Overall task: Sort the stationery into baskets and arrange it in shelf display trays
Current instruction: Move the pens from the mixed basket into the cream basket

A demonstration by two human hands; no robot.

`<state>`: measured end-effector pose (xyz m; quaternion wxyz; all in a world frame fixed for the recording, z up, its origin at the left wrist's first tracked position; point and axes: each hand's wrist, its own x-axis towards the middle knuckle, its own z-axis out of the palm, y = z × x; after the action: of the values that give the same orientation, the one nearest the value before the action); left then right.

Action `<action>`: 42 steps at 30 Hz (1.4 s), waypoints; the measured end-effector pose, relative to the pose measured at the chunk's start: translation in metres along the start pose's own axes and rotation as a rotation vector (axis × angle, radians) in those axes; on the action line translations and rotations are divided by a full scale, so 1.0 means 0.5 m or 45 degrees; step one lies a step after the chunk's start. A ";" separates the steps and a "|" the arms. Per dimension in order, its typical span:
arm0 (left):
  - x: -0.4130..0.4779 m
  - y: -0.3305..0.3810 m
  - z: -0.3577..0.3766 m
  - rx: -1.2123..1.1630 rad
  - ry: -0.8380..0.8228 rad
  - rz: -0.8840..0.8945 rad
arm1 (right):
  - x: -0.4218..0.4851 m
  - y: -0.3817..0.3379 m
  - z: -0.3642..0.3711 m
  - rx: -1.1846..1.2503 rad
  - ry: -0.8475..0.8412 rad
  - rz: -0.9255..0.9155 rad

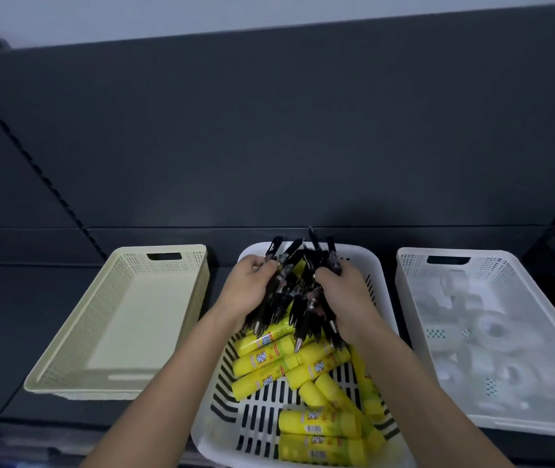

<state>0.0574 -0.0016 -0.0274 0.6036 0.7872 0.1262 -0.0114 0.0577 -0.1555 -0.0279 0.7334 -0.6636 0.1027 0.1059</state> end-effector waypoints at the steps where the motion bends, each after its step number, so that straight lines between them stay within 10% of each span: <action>1: -0.005 0.003 0.001 -0.060 -0.008 -0.007 | -0.005 -0.003 0.008 -0.014 0.009 -0.059; 16: -0.025 0.018 -0.166 -0.160 0.133 0.099 | -0.045 -0.023 0.252 -0.295 -0.018 -0.415; 42: 0.058 -0.221 -0.450 0.195 0.040 -0.281 | -0.023 0.130 0.526 -0.642 -0.031 0.053</action>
<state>0.0316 0.2447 -0.0758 0.5346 0.8125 0.2200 -0.0750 0.0301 0.1125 -0.0607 0.5436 -0.8219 0.0778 0.1513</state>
